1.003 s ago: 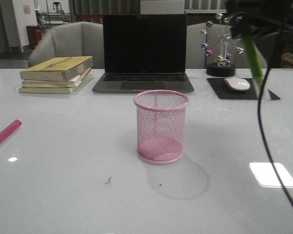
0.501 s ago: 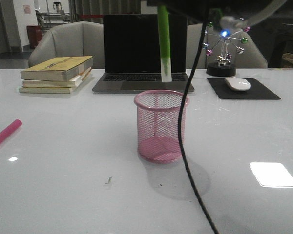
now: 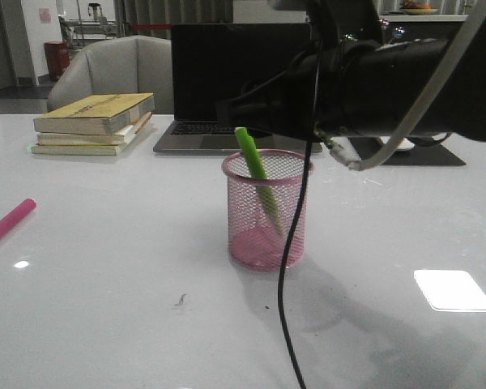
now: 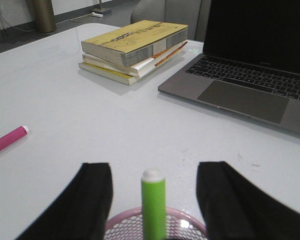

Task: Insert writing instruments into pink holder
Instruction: 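Drop the green marker into the holder and raise the right gripper, then lower the left gripper onto the pink marker and grasp it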

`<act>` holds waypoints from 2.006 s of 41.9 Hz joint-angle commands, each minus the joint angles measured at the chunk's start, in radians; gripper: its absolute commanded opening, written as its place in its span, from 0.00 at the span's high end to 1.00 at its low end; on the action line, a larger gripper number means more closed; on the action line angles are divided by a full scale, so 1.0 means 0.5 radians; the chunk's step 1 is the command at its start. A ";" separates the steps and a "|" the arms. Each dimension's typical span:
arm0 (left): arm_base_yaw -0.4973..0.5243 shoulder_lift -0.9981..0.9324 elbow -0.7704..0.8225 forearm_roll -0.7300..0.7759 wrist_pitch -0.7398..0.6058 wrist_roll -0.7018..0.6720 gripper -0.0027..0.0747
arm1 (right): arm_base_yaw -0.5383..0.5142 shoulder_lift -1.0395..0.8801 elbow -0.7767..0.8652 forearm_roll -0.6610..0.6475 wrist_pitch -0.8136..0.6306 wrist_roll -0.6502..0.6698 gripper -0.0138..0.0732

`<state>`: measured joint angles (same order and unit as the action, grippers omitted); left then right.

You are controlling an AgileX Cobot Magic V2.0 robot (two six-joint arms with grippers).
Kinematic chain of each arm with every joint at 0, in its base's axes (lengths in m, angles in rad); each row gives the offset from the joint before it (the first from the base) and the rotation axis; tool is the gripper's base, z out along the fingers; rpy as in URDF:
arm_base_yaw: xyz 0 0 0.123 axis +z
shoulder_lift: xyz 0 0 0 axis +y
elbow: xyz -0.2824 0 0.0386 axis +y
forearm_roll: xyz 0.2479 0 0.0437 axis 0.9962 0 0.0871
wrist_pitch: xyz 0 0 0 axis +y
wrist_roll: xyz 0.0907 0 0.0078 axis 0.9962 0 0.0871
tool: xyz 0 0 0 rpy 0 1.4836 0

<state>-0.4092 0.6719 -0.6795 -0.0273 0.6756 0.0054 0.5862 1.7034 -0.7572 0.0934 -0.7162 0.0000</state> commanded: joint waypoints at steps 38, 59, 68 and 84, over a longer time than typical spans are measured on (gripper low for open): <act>0.431 1.016 -0.488 0.028 0.100 -0.071 0.24 | 0.005 -1.636 -0.051 -0.029 2.568 -0.142 0.25; 0.618 2.165 -1.238 0.019 0.103 -0.071 0.24 | 0.005 -1.635 -0.051 -0.029 2.642 -0.142 0.25; 0.618 2.447 -1.471 0.019 0.121 -0.071 0.24 | 0.005 -1.635 -0.051 -0.029 2.642 -0.142 0.25; 0.618 2.687 -1.650 0.019 0.096 -0.071 0.24 | 0.005 -1.635 -0.051 -0.029 2.642 -0.142 0.25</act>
<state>-0.1022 2.0594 -1.4653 -0.0114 0.7559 -0.0193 0.5862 0.8968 -0.7552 0.0858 0.6629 -0.0654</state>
